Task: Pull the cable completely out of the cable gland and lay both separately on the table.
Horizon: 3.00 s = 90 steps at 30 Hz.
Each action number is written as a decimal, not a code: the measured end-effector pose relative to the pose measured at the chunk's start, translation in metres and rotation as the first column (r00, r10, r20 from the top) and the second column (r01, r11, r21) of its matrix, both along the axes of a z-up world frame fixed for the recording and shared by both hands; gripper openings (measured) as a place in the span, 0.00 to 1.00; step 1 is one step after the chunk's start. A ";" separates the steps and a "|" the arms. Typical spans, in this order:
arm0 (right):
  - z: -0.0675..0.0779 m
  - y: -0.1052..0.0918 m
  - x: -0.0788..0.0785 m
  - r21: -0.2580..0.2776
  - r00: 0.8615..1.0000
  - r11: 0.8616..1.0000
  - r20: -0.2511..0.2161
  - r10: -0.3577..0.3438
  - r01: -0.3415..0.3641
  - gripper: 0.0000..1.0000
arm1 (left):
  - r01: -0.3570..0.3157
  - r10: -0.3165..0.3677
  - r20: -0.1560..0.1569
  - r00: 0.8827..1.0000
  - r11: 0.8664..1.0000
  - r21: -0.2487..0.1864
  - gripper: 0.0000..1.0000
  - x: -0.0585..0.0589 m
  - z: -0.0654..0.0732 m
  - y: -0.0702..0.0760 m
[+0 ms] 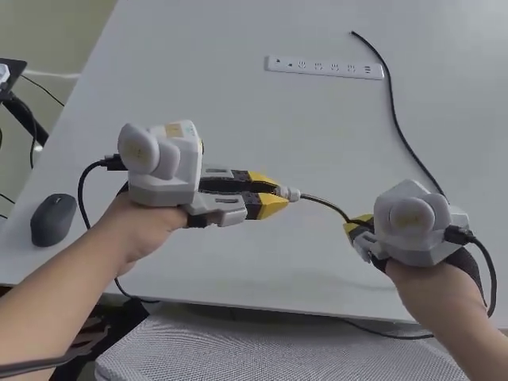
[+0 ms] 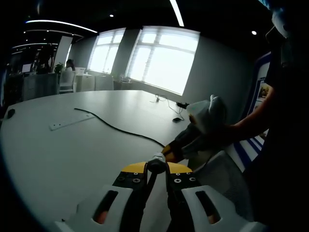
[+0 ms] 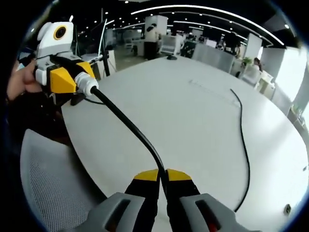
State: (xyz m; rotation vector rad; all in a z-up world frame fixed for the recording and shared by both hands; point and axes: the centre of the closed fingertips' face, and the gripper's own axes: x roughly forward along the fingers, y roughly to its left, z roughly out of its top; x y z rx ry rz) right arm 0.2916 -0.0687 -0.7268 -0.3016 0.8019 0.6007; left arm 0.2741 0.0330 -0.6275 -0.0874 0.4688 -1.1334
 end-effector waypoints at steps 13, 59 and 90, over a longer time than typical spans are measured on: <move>-0.001 0.002 -0.003 0.017 1.000 1.000 -0.007 -0.005 0.005 0.00 | 0.001 -0.001 0.001 1.000 1.000 0.002 0.15 0.001 -0.001 0.000; 0.085 0.083 -0.005 -0.128 0.870 0.905 0.253 0.424 -0.405 0.12 | -0.023 0.023 0.020 1.000 0.999 0.026 0.15 0.008 0.003 0.015; 0.078 0.095 -0.006 -0.145 0.866 0.897 0.237 0.441 -0.417 0.00 | -0.013 0.012 0.026 1.000 0.999 0.030 0.15 0.002 0.002 0.011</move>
